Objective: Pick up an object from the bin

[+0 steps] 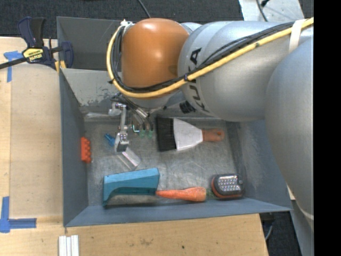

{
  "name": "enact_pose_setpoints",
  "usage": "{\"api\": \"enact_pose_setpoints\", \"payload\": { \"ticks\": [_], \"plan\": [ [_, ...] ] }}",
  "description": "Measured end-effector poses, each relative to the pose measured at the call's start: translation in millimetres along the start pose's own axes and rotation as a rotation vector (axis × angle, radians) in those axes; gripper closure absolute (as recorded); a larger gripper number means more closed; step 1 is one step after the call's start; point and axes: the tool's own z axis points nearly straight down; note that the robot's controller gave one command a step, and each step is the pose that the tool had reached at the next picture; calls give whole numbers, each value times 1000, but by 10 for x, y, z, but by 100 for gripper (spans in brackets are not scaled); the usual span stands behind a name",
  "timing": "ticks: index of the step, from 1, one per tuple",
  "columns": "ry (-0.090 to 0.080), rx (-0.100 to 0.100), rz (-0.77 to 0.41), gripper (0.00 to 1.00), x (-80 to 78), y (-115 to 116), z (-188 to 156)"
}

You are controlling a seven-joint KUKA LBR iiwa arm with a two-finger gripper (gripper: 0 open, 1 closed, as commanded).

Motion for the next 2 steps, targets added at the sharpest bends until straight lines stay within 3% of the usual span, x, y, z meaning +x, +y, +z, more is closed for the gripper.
{"api": "enact_pose_setpoints", "payload": {
  "ticks": [1,2],
  "plan": [
    [-8,-2,4,100,-21,-14,-50],
    [-8,-2,4,0,-21,-14,-50]
  ]
}}
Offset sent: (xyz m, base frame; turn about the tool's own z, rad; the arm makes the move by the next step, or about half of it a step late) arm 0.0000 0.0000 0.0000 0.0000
